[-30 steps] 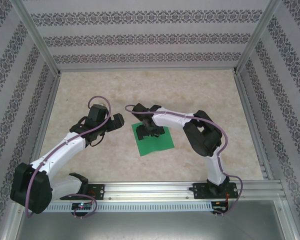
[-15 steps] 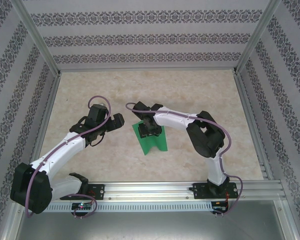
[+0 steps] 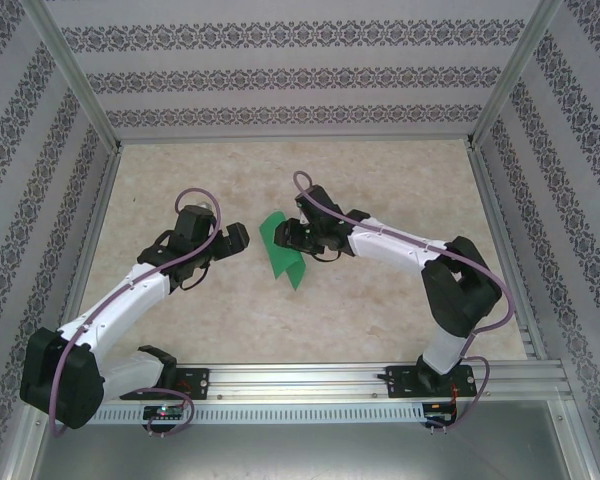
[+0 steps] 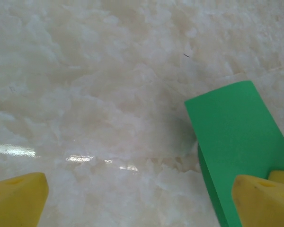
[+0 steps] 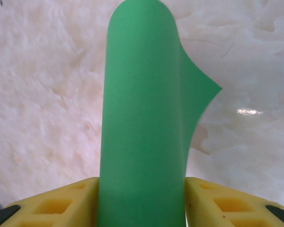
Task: Fold a paper plane with a square sheet of paper (pick it up from the middle)
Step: Fold the square sheet of paper in half at the center of the table.
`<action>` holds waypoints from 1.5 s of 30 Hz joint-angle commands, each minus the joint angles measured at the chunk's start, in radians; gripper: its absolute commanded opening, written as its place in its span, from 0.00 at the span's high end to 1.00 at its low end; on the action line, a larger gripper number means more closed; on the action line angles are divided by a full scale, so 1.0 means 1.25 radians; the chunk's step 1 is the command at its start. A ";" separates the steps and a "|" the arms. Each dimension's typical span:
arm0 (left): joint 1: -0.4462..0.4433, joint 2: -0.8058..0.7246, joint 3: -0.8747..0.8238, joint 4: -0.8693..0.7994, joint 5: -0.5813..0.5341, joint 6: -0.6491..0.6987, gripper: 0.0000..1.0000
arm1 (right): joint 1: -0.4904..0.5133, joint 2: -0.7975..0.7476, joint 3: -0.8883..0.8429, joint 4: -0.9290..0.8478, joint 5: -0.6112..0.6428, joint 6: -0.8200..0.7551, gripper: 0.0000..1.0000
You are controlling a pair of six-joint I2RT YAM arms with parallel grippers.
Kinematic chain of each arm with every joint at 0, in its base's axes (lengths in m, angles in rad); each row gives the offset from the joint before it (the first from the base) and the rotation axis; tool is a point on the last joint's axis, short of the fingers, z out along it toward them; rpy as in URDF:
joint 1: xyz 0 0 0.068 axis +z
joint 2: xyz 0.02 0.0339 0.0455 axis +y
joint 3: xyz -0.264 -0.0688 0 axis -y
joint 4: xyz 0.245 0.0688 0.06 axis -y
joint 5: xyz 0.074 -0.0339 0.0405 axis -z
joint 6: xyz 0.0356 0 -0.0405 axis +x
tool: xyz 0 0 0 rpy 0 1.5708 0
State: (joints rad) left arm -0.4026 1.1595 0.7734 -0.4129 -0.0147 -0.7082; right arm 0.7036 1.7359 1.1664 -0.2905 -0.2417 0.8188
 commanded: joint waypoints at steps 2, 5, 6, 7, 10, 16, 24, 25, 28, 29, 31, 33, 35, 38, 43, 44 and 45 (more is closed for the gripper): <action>-0.011 -0.017 0.028 -0.002 0.015 0.018 0.00 | -0.027 -0.029 -0.099 0.242 -0.039 0.157 0.52; -0.011 -0.017 0.028 0.000 0.021 0.016 0.00 | -0.039 -0.043 -0.159 0.277 -0.019 0.184 0.53; -0.011 -0.017 0.027 0.003 0.024 0.015 0.00 | -0.041 -0.054 -0.178 0.279 -0.001 0.184 0.53; -0.011 -0.015 0.027 0.004 0.026 0.016 0.00 | -0.040 -0.071 -0.197 0.275 0.025 0.181 0.53; -0.011 -0.015 0.026 0.008 0.033 0.013 0.00 | -0.045 -0.105 -0.241 0.236 0.069 0.167 0.51; -0.012 0.007 0.029 0.031 0.073 0.017 0.00 | -0.051 -0.104 -0.266 0.173 0.046 0.124 0.44; -0.024 0.035 0.045 0.038 0.108 0.029 0.00 | -0.059 -0.114 -0.255 0.065 0.087 0.089 0.32; -0.026 0.037 0.047 0.039 0.111 0.032 0.00 | -0.062 -0.120 -0.253 0.050 0.098 0.088 0.31; -0.034 0.048 0.058 0.040 0.121 0.041 0.00 | -0.068 -0.129 -0.253 0.010 0.127 0.089 0.28; -0.037 0.052 0.062 0.040 0.124 0.045 0.00 | -0.069 -0.134 -0.254 -0.004 0.139 0.090 0.28; -0.047 0.065 0.073 0.038 0.131 0.055 0.00 | -0.074 -0.142 -0.265 -0.012 0.154 0.094 0.28; -0.058 0.077 0.084 0.035 0.132 0.063 0.00 | -0.079 -0.142 -0.273 -0.002 0.148 0.098 0.30; -0.069 0.089 0.091 0.032 0.131 0.067 0.00 | -0.080 -0.135 -0.267 -0.019 0.161 0.106 0.31; -0.083 0.109 0.105 0.030 0.133 0.073 0.01 | -0.078 -0.125 -0.257 -0.057 0.193 0.120 0.35; -0.096 0.139 0.126 0.024 0.134 0.086 0.04 | -0.073 -0.081 -0.212 -0.072 0.136 0.031 0.35; -0.098 0.143 0.128 0.025 0.134 0.088 0.05 | -0.066 -0.070 -0.197 -0.094 0.147 0.023 0.35; -0.099 0.146 0.129 0.027 0.134 0.091 0.05 | -0.059 -0.061 -0.188 -0.100 0.150 0.016 0.34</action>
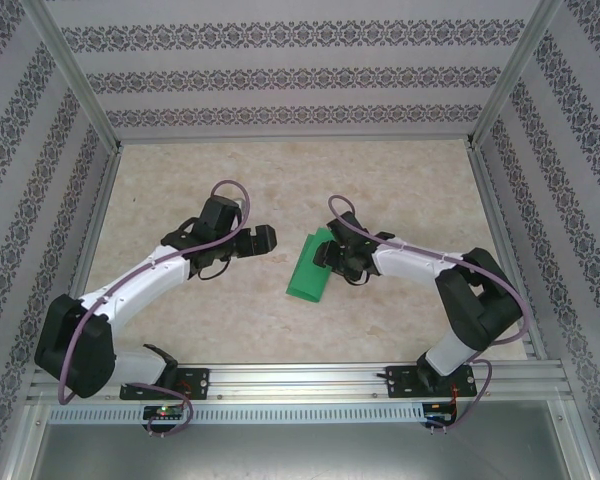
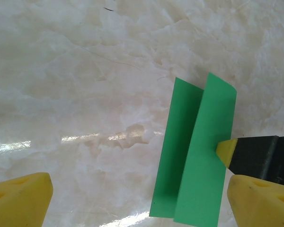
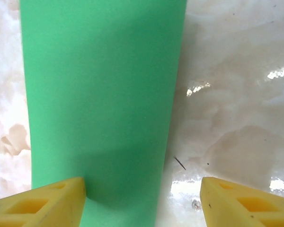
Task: Fold a paper plane with a square sheet of paper (pick it up from the middle)
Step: Fold the square sheet of paper in half at the center of the table.
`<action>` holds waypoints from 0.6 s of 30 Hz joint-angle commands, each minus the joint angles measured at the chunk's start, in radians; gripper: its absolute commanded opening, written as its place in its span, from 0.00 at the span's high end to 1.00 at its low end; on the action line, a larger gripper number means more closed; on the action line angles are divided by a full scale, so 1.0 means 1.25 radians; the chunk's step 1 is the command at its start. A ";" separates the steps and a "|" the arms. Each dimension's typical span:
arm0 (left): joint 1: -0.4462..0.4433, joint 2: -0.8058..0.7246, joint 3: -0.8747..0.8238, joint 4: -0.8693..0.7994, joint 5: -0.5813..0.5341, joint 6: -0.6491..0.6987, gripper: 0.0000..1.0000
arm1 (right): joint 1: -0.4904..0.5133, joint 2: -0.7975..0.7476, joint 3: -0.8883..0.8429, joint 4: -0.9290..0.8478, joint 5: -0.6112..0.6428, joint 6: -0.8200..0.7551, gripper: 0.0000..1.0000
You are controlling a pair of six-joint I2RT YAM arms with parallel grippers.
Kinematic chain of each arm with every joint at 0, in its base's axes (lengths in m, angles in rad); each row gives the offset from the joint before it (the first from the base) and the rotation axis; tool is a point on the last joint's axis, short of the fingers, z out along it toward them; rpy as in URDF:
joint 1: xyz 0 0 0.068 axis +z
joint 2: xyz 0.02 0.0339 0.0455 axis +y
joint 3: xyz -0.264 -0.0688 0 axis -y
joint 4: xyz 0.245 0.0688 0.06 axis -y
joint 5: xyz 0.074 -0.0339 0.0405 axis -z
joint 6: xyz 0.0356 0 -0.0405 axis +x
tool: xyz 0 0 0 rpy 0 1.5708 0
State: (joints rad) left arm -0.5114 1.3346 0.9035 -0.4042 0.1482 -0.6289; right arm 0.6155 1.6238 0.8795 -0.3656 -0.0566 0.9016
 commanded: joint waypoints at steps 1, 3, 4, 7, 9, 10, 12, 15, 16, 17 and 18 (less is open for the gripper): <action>-0.013 0.009 0.025 0.022 0.005 0.029 0.05 | 0.014 0.040 0.052 -0.047 -0.001 -0.056 0.33; -0.014 0.017 0.030 0.020 0.007 0.031 0.06 | 0.017 0.060 0.067 -0.068 0.006 -0.049 0.32; -0.015 0.020 0.033 0.019 0.008 0.031 0.05 | 0.017 0.065 0.070 -0.071 0.013 -0.036 0.32; -0.016 0.026 0.034 0.020 0.009 0.031 0.06 | 0.019 0.070 0.061 -0.018 -0.007 -0.033 0.32; -0.016 0.027 0.034 0.021 0.009 0.031 0.05 | 0.025 0.075 0.074 -0.021 -0.015 -0.045 0.31; -0.016 0.027 0.033 0.020 0.009 0.032 0.05 | 0.027 0.079 0.080 -0.029 -0.014 -0.053 0.29; -0.015 0.029 0.033 0.020 0.010 0.034 0.05 | 0.026 0.088 0.094 -0.046 -0.019 -0.065 0.28; -0.016 0.033 0.035 0.020 0.010 0.037 0.05 | 0.024 0.091 0.092 -0.040 -0.025 -0.056 0.26; -0.016 0.034 0.037 0.020 0.012 0.038 0.05 | 0.023 0.089 0.088 -0.032 -0.027 -0.046 0.26; -0.016 0.036 0.039 0.020 0.013 0.038 0.05 | 0.019 0.089 0.084 -0.027 -0.029 -0.040 0.26; -0.016 0.037 0.039 0.020 0.013 0.038 0.05 | 0.018 0.091 0.083 -0.023 -0.033 -0.038 0.26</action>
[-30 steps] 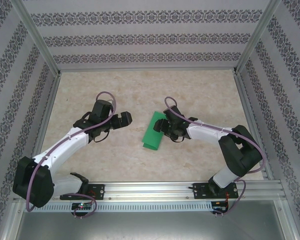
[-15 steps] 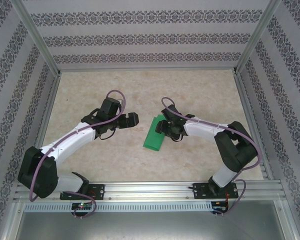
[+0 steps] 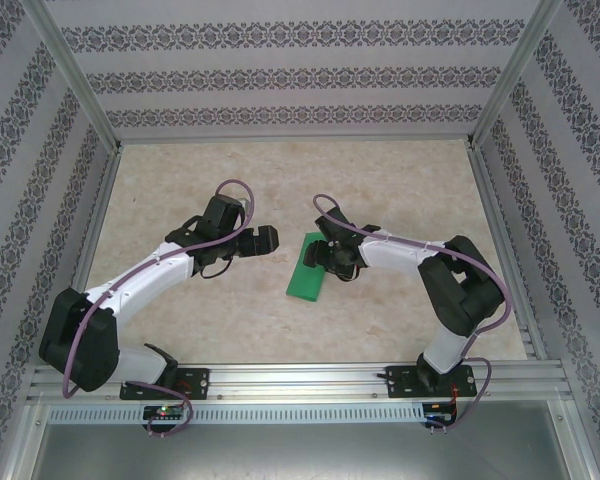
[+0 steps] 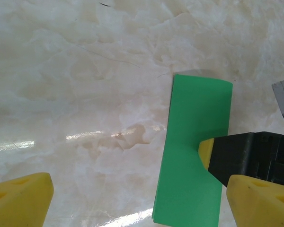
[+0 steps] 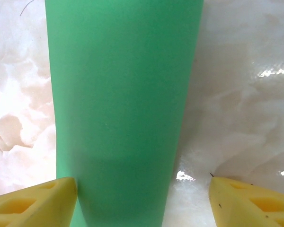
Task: Fold a paper plane with a square sheet of paper (pick it up from the middle)
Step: Fold the square sheet of paper in half at the center of the table.
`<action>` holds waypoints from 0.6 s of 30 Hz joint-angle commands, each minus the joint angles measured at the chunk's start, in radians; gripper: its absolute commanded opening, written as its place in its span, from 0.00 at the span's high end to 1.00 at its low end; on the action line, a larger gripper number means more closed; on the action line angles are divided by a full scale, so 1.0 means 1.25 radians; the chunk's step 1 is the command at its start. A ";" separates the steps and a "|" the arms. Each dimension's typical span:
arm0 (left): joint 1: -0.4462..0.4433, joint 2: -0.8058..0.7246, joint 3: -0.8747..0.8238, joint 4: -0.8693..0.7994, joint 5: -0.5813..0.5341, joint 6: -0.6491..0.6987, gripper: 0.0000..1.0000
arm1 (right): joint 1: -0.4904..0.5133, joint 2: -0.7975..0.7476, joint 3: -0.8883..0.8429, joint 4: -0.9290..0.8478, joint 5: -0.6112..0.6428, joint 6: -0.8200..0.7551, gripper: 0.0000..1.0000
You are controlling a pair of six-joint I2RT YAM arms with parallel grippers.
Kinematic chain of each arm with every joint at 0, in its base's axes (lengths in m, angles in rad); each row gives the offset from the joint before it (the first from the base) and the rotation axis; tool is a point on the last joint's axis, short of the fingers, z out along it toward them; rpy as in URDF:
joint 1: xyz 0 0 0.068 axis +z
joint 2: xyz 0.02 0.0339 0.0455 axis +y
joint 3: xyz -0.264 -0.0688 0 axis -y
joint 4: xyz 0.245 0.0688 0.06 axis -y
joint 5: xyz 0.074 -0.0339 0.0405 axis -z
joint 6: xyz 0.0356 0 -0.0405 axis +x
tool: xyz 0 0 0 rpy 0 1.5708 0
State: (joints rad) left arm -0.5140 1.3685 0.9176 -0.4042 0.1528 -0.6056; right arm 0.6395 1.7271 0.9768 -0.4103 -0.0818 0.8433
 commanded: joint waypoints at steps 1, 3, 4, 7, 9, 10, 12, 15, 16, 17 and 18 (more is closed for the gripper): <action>-0.014 0.011 0.029 0.021 0.010 0.019 0.05 | -0.003 0.012 0.007 0.011 -0.012 0.010 0.26; -0.014 0.010 0.028 0.021 0.011 0.019 0.05 | -0.003 0.021 0.013 0.004 -0.010 0.010 0.25; -0.014 0.010 0.028 0.021 0.011 0.019 0.05 | -0.003 0.025 0.014 -0.003 -0.006 0.016 0.25; -0.014 0.010 0.026 0.020 0.012 0.020 0.05 | -0.002 0.032 0.009 -0.005 0.006 0.038 0.26; -0.014 0.011 0.026 0.020 0.012 0.021 0.05 | -0.004 0.031 0.000 0.000 0.016 0.058 0.27; -0.014 0.011 0.027 0.020 0.012 0.019 0.05 | -0.003 0.028 -0.008 0.014 0.014 0.066 0.27; -0.014 0.010 0.027 0.020 0.012 0.020 0.05 | -0.007 0.026 -0.016 0.030 0.010 0.074 0.26; -0.013 0.010 0.027 0.019 0.013 0.020 0.05 | -0.007 0.034 -0.004 0.021 0.003 0.060 0.26; -0.014 0.009 0.027 0.019 0.014 0.021 0.05 | -0.006 0.038 -0.002 0.018 0.001 0.056 0.26; -0.014 0.010 0.027 0.019 0.015 0.021 0.05 | -0.005 0.039 0.000 0.015 0.000 0.053 0.26; -0.014 0.009 0.027 0.018 0.015 0.022 0.05 | -0.004 0.041 0.004 0.011 0.001 0.053 0.26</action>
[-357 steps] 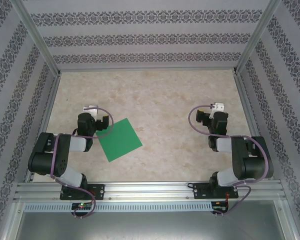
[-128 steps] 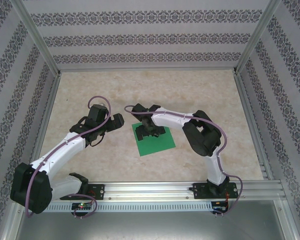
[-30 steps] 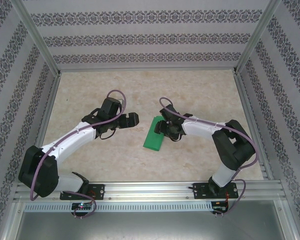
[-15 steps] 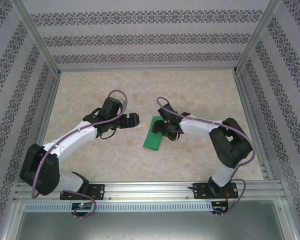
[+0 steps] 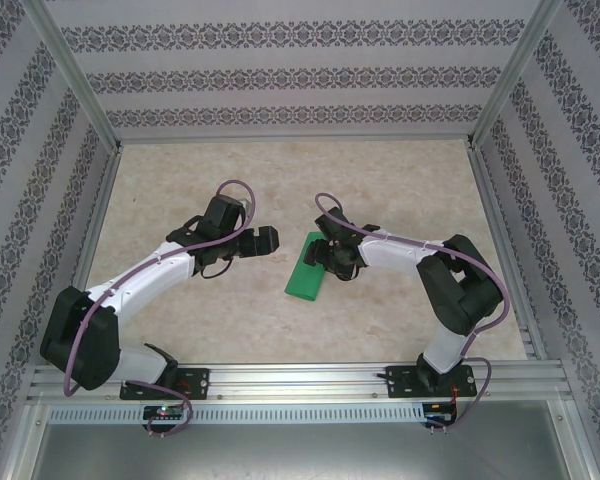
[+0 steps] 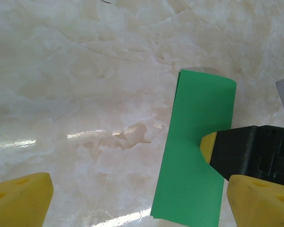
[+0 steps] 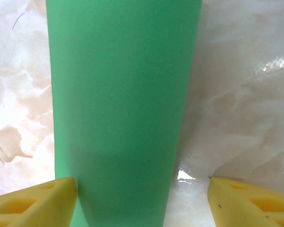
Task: Fold a paper plane with a square sheet of paper (pick it up from the middle)
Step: Fold the square sheet of paper in half at the center of the table.
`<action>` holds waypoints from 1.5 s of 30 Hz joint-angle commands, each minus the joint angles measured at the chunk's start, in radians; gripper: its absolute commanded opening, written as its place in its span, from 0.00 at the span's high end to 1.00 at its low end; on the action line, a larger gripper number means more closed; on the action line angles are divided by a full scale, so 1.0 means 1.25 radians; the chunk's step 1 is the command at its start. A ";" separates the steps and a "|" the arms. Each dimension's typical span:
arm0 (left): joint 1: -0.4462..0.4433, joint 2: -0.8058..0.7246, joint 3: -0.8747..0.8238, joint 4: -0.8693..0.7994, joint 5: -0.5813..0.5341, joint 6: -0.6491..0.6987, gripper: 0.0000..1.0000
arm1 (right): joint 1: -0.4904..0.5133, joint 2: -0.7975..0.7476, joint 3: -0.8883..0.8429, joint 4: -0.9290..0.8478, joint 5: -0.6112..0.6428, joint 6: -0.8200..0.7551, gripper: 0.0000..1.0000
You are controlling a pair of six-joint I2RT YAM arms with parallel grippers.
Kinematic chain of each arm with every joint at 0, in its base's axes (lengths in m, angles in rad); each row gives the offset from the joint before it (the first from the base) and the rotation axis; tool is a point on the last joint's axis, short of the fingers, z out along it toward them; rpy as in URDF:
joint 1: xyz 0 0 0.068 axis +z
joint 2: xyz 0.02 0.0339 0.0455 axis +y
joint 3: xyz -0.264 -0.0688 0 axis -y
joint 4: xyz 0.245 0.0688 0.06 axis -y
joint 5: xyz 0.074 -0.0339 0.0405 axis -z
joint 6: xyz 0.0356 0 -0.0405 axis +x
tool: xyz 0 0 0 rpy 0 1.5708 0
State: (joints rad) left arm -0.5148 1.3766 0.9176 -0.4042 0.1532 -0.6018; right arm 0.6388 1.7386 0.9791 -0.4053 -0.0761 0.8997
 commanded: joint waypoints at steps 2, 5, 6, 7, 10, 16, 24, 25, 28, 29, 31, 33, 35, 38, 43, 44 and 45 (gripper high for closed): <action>-0.013 0.003 0.027 0.017 0.014 0.020 0.05 | -0.003 0.035 0.006 -0.006 0.006 0.005 0.29; -0.013 0.004 0.022 0.027 0.022 0.012 0.07 | -0.001 0.048 0.011 -0.022 0.015 0.004 0.28; -0.013 0.004 0.021 0.032 0.027 0.011 0.09 | 0.001 0.053 0.015 -0.028 0.019 0.000 0.29; -0.014 0.008 0.021 0.035 0.033 0.010 0.13 | 0.004 0.059 0.021 -0.034 0.021 -0.007 0.29; -0.013 0.015 0.026 0.033 0.041 0.010 0.18 | 0.009 0.069 0.031 -0.055 0.028 -0.029 0.29; -0.013 0.018 0.031 0.028 0.040 0.012 0.18 | 0.005 0.065 0.024 -0.054 0.014 -0.055 0.30; -0.015 0.020 0.034 0.025 0.041 0.011 0.18 | -0.008 0.059 0.020 -0.046 -0.005 -0.077 0.31; -0.015 0.019 0.035 0.025 0.041 0.011 0.18 | -0.008 0.061 0.019 -0.047 -0.005 -0.078 0.31; -0.014 0.020 0.034 0.025 0.041 0.011 0.18 | -0.009 0.070 0.022 -0.056 0.005 -0.076 0.31; -0.015 0.021 0.033 0.027 0.042 0.010 0.18 | -0.009 0.074 0.021 -0.057 0.005 -0.073 0.31; -0.014 0.024 0.034 0.028 0.047 0.007 0.20 | -0.009 0.079 0.022 -0.060 0.011 -0.068 0.31; -0.015 0.029 0.035 0.030 0.050 0.004 0.23 | -0.008 0.083 0.020 -0.058 0.015 -0.063 0.32; -0.015 0.034 0.037 0.029 0.051 0.001 0.26 | -0.008 0.085 0.019 -0.059 0.015 -0.061 0.32; -0.014 0.042 0.038 0.032 0.060 -0.005 0.34 | -0.008 0.089 0.020 -0.060 0.013 -0.065 0.32; -0.016 0.059 0.044 0.031 0.070 -0.011 0.40 | -0.010 0.092 0.015 -0.054 -0.009 -0.089 0.30; -0.015 0.058 0.043 0.031 0.069 -0.013 0.41 | -0.011 0.089 0.008 -0.043 -0.020 -0.091 0.29; -0.015 0.057 0.041 0.031 0.067 -0.015 0.41 | -0.015 0.086 -0.002 -0.027 -0.032 -0.088 0.29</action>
State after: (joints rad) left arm -0.5198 1.4460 0.9417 -0.3901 0.2241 -0.6106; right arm 0.6323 1.7805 1.0271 -0.4755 -0.0818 0.8089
